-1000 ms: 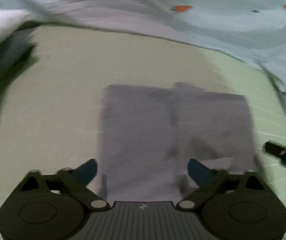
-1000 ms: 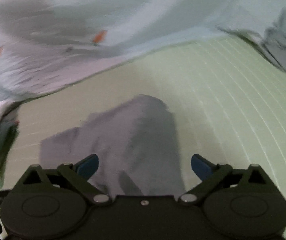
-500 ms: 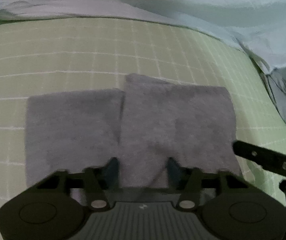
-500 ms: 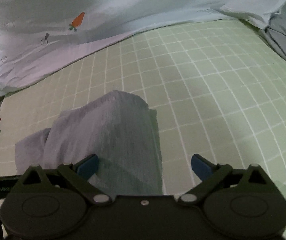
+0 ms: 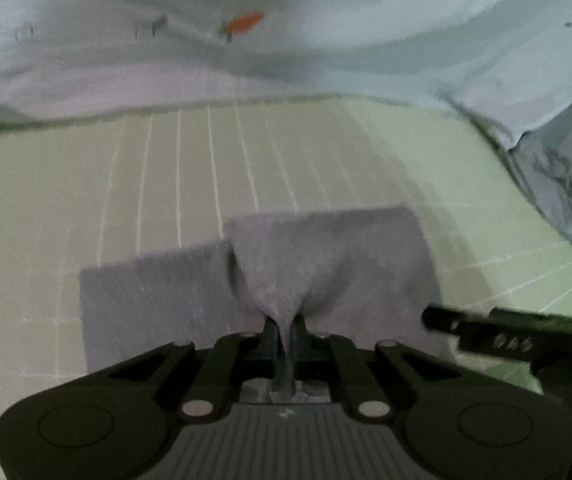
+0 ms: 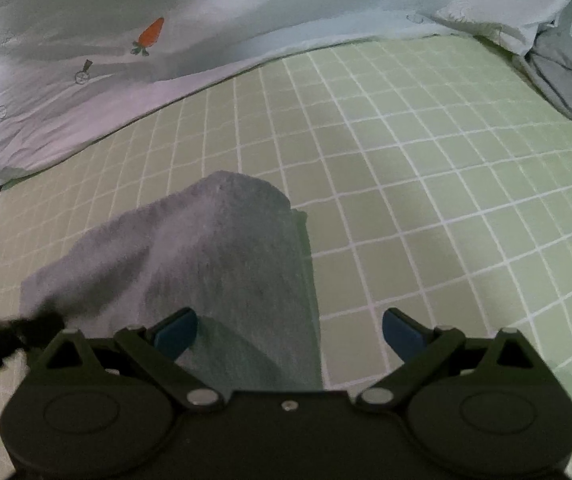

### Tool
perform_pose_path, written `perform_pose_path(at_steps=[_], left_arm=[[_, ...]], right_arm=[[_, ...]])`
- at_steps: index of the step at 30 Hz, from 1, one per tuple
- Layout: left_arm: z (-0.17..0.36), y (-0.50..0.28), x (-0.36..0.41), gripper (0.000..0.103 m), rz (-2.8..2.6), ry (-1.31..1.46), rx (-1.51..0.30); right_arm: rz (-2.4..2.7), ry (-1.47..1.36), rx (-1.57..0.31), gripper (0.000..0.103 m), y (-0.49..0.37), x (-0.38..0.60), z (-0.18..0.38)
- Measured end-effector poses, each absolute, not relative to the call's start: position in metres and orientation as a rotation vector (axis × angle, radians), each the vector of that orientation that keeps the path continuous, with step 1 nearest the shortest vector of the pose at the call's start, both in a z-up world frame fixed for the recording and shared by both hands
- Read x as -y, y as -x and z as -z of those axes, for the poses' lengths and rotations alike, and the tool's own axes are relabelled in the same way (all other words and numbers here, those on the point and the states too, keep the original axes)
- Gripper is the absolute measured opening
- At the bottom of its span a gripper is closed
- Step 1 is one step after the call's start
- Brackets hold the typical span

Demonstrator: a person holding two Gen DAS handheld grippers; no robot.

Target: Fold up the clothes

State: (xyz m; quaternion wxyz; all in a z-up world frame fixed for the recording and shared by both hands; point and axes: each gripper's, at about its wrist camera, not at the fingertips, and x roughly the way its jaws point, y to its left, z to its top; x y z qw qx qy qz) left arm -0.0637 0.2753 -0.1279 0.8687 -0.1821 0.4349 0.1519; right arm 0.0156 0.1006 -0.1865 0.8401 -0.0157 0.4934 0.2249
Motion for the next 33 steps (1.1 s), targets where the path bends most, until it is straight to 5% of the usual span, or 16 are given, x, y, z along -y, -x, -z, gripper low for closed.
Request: perform_pose_path(at_steps=[8,15,17,19,20,33], left_arm=[[0.071,0.117,-0.277,0.006,-0.353,0.379,-0.774],[0.171,0.161,-0.338,0.008,-0.656,0.665,-0.998],[0.165,0.172,-0.336,0.030,-0.626,0.714,-0.930],[0.160,0.172,-0.332,0.076,-0.597,0.724,-0.883],[0.160,0.168,-0.330,0.081,-0.596,0.703,-0.877],[0.198,0.130,-0.341,0.088,-0.531,0.671,-0.988]], right_arm=[[-0.670,0.105,-1.051,0.100,0.025,-0.122,0.167],[-0.756,0.227,-1.091,0.100,0.034,-0.153,0.178],[-0.741,0.235,-1.087,0.100,0.031,-0.155,0.178],[-0.719,0.230,-1.085,0.100,0.027,-0.155,0.179],[-0.709,0.222,-1.093,0.100,0.025,-0.157,0.180],[-0.658,-0.015,-1.209,0.103,-0.006,-0.149,0.210]])
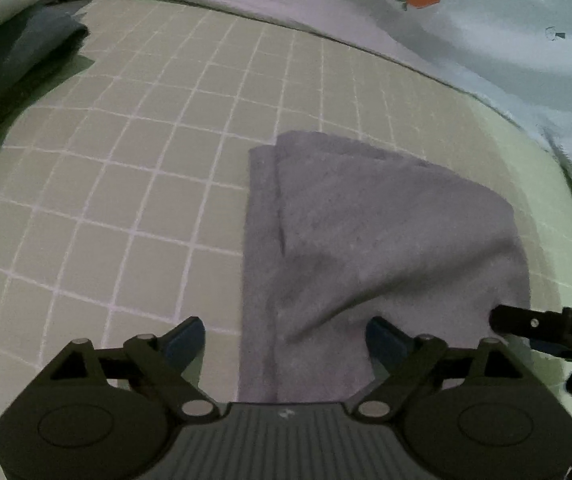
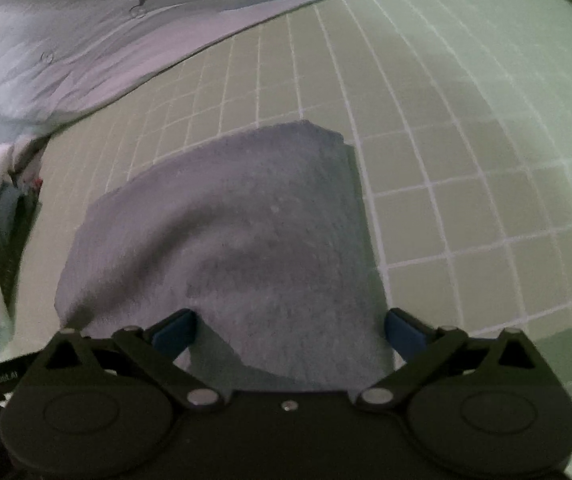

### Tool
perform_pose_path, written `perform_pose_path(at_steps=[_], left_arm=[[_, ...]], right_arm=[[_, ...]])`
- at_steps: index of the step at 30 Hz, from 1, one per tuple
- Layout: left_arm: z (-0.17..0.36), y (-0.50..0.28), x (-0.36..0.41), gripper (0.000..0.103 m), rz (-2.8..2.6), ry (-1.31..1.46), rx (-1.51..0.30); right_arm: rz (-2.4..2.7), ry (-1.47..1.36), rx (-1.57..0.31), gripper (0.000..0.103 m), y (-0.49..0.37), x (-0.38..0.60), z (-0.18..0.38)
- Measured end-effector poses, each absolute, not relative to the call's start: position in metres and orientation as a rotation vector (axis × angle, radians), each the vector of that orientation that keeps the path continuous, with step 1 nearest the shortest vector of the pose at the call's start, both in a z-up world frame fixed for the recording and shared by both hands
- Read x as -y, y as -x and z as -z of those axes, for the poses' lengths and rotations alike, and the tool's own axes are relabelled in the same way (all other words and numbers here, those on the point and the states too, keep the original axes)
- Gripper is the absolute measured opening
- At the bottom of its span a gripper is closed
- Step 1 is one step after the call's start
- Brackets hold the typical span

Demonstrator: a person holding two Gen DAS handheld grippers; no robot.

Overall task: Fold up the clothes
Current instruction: 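Carry the folded sweatpants with both grippers onto the white pillow stack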

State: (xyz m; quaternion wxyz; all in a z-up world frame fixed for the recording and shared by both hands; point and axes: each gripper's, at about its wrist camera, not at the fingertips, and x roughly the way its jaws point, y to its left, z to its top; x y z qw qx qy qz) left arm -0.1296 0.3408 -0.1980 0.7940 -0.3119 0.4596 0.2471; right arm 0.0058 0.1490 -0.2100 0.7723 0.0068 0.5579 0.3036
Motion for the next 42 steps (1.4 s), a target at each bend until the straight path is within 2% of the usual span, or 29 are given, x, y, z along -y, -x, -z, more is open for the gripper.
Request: perform_pose_path(at_steps=[2,4,6,7,10,11,15,23,31,34,35,36,38,41,42], left_arm=[[0.197,0.127,-0.338,0.076,-0.528,0.657,-0.978],[0.196,0.123,-0.335,0.043,-0.512,0.662,-0.970],[0.197,0.123,-0.332,0.021,-0.500,0.694,-0.962],[0.197,0.123,-0.331,0.019,-0.495,0.710,-0.958],[0.188,0.126,-0.326,0.016,-0.499,0.695,-0.935],[0.183,0.129,-0.326,0.016,-0.495,0.702,-0.917],[0.143,0.144,-0.327,0.015,-0.515,0.681,-0.802],[0.050,0.196,-0.377,0.015,-0.721,0.640,-0.545],[-0.030,0.287,-0.451,0.015,-1.005,0.610,-0.248],[-0.040,0.322,-0.479,0.016,-1.126,0.603,-0.164],[-0.029,0.329,-0.490,0.019,-1.184,0.636,-0.183],[-0.015,0.336,-0.502,0.024,-1.245,0.678,-0.214],[0.014,0.349,-0.525,0.034,-1.365,0.763,-0.276],[0.056,0.361,-0.541,0.042,-1.468,0.848,-0.400],[0.070,0.362,-0.543,0.048,-1.483,0.866,-0.449]], right_arm=[[-0.671,0.007,-1.187,0.102,-0.005,-0.155,0.210],[-0.727,0.021,-1.179,0.097,-0.005,-0.165,0.208],[-0.782,0.050,-1.165,0.073,-0.003,-0.176,0.206],[-0.798,0.080,-1.155,0.064,-0.001,-0.183,0.204],[-0.881,0.102,-1.120,0.049,0.006,-0.195,0.193],[-0.919,0.112,-1.091,0.036,0.010,-0.199,0.185],[-1.075,0.160,-0.948,0.027,0.027,-0.218,0.147],[-1.348,0.118,-0.761,0.026,0.035,-0.297,0.051],[-1.724,0.122,-0.562,0.026,0.053,-0.457,-0.056],[-1.790,0.161,-0.526,0.028,0.065,-0.526,-0.066],[-1.800,0.177,-0.525,0.035,0.069,-0.550,-0.064],[-1.810,0.192,-0.523,0.055,0.073,-0.575,-0.062],[-1.780,0.238,-0.545,0.074,0.080,-0.618,-0.049],[-1.610,0.341,-0.647,0.073,0.087,-0.657,-0.006],[-1.572,0.353,-0.686,0.075,0.087,-0.656,0.005]])
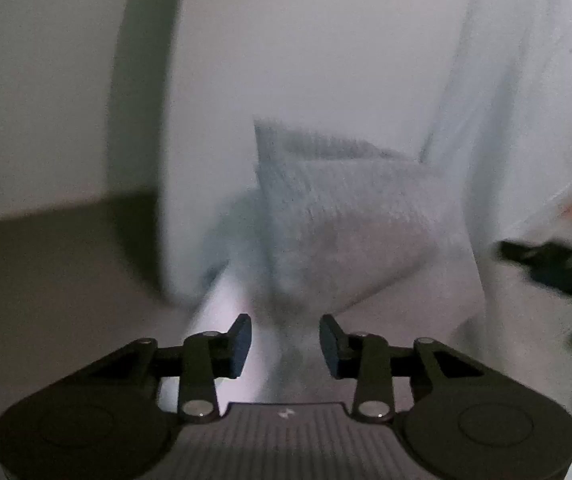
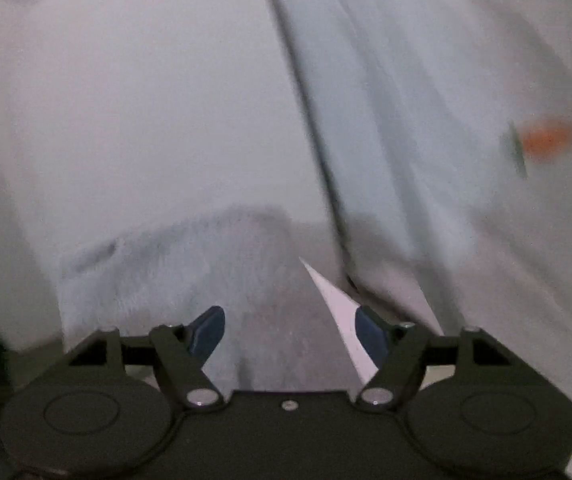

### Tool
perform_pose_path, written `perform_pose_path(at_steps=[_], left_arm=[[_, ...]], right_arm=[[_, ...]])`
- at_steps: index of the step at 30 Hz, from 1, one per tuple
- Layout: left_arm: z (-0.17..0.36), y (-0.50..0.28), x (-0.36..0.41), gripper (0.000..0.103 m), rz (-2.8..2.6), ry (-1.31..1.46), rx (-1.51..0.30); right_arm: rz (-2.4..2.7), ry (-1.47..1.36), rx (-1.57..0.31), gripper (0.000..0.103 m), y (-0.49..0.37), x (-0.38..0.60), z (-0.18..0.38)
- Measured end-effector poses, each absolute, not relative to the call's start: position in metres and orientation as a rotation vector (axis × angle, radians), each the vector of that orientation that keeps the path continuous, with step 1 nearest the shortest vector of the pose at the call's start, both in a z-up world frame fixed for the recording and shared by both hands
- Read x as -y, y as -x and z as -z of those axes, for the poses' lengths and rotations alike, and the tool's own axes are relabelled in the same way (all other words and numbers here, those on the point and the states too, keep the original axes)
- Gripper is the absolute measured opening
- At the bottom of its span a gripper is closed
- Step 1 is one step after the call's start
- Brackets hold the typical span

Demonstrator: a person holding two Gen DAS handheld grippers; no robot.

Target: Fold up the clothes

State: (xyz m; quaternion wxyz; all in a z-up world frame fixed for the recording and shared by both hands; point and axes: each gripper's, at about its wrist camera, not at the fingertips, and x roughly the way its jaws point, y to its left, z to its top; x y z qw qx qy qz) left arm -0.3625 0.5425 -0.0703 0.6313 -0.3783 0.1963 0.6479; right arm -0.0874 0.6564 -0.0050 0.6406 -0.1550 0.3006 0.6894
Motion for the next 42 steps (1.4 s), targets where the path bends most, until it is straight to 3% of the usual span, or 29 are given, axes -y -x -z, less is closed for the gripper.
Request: perform_pose_path(at_steps=[1,3,8,13,19,27,42], left_arm=[[0.078,0.364,-0.538,0.060,-1.477,0.877,-0.464],[0.088,0.368,-0.527,0.077,-1.451,0.896,-0.469],[0.096,0.363,-0.501,0.087,-1.430,0.853,-0.510],[0.067,0.345,-0.469,0.098,-1.427,0.671,-0.503],[0.028,0.324,-0.416,0.103,-1.387,0.546,-0.438],[0.012,0.280,-0.346,0.103,-1.307,0.495,-0.406],[0.020,0.268,-0.221,0.103,-1.313,0.509,-0.505]], right_arm=[[-1.561,0.342,-0.711,0.078,0.087,-0.650,0.013],[-1.541,0.331,-0.729,0.097,0.088,-0.631,0.022],[-1.474,0.370,-0.693,0.098,0.101,-0.582,0.027],[-1.426,0.391,-0.598,0.101,0.123,-0.537,0.010],[-1.350,0.340,-0.558,0.101,0.130,-0.486,-0.016],[-1.296,0.277,-0.552,0.102,0.147,-0.394,-0.034],[-1.221,0.282,-0.632,0.102,0.165,-0.259,-0.007]])
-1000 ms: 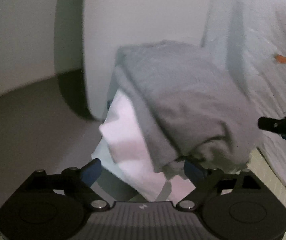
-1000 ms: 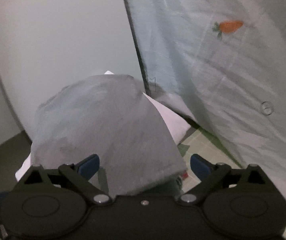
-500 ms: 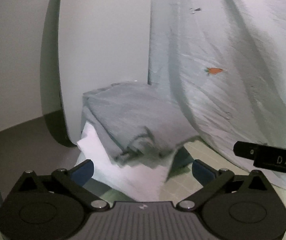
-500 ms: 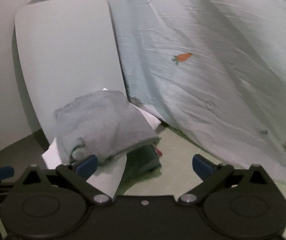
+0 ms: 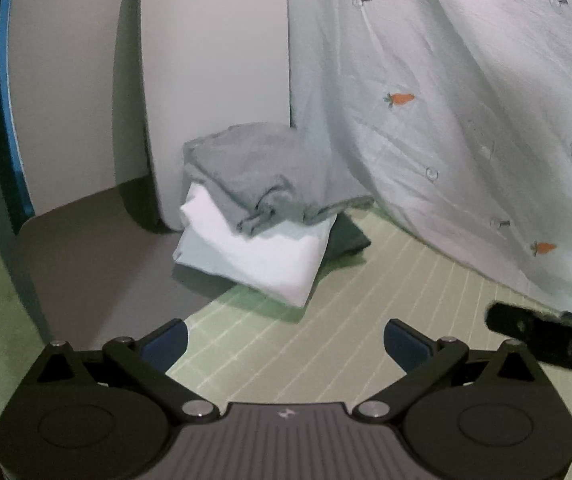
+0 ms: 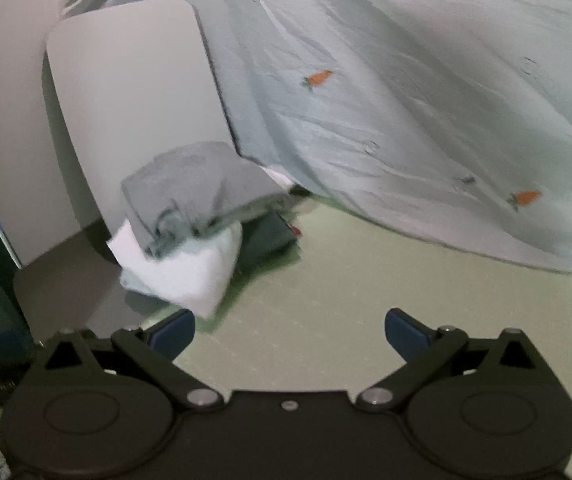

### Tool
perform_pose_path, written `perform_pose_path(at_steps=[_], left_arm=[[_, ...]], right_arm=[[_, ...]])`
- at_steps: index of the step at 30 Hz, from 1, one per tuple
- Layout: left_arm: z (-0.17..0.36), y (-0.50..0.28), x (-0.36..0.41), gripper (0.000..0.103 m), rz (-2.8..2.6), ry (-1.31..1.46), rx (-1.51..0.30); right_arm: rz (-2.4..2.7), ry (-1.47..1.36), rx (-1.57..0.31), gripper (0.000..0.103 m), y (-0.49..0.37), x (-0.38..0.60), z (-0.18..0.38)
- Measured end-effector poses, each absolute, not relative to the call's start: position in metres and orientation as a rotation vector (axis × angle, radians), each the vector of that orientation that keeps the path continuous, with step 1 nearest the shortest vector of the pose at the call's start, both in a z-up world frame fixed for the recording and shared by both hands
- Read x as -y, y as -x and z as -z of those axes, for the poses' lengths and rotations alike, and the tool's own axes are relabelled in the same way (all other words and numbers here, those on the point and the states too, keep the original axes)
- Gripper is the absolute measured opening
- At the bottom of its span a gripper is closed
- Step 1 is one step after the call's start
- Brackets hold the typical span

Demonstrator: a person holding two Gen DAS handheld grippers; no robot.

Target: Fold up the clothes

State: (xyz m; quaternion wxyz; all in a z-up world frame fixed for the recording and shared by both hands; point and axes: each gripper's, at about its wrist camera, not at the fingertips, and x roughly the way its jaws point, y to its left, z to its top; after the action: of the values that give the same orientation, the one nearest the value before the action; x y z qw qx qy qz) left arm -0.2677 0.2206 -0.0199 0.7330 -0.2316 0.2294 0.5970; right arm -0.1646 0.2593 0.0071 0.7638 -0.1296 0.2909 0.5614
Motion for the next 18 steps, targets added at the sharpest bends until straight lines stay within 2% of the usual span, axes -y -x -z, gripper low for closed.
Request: perform_pose_path(at_steps=[8,18], left_arm=[[0.022,0.270,-0.202,0.103,-1.302,0.510,-0.529],[0.019,0.271,-0.192,0.103,-1.278,0.496,-0.516]], right_arm=[[-1.157,0.310,-0.681,0.102,0.171,-0.215,0.015],[-1.134,0.299,-0.659,0.102,0.177,-0.201,0.010]])
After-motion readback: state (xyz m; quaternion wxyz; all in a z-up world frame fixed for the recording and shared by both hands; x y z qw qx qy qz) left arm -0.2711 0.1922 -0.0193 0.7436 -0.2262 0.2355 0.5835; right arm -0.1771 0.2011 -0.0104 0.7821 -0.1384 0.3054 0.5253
